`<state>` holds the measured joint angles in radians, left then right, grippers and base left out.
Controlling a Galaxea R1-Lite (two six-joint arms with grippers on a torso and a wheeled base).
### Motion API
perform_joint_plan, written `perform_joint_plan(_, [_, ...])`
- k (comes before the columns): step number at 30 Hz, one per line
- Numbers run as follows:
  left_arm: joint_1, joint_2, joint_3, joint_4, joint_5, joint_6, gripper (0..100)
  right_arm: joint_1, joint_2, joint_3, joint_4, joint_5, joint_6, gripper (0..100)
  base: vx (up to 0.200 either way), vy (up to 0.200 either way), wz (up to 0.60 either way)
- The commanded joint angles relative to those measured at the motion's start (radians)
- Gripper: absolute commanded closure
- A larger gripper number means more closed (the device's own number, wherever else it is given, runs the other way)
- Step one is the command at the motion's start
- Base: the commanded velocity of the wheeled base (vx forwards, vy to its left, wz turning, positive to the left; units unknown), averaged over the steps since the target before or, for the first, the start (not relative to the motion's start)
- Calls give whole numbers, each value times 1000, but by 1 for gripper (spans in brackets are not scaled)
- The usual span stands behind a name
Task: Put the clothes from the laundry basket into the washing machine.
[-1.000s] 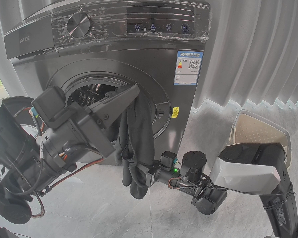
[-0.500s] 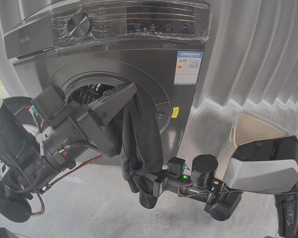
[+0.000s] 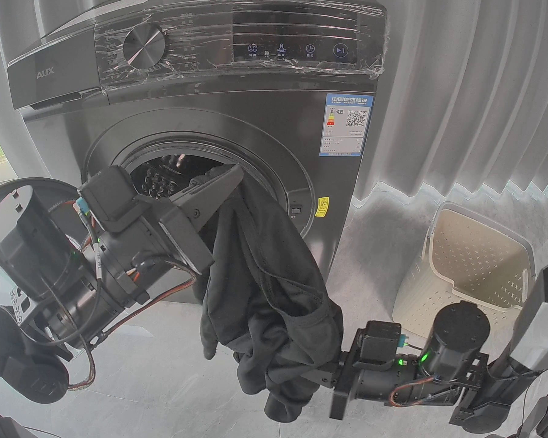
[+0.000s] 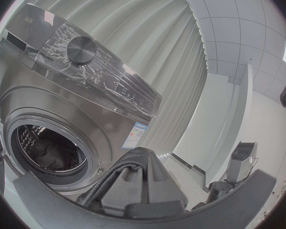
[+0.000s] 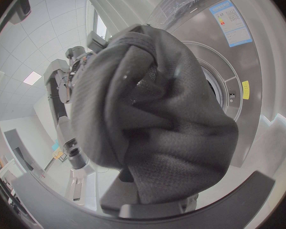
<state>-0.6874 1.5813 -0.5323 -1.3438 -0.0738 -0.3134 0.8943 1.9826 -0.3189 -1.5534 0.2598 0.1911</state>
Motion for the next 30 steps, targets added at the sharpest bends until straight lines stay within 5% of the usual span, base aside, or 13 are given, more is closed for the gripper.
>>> perform_joint_plan(1, [26, 14, 2, 0, 2, 0, 100, 23, -76, 67, 1, 1, -2, 100, 0, 0, 0])
perform_joint_plan(14, [83, 74, 32, -3, 0, 22, 100, 11, -143, 104, 3, 10, -15, 100, 0, 0, 0])
perform_joint_plan(23, [88, 194, 103, -106, 0, 112, 100, 5, -180, 67, 1, 24, -15, 100, 0, 0, 0])
perform_joint_plan(30, [80, 258, 144, -209, -6, 145, 100, -18, -172, -37, 1, 24, -13, 100, 0, 0, 0])
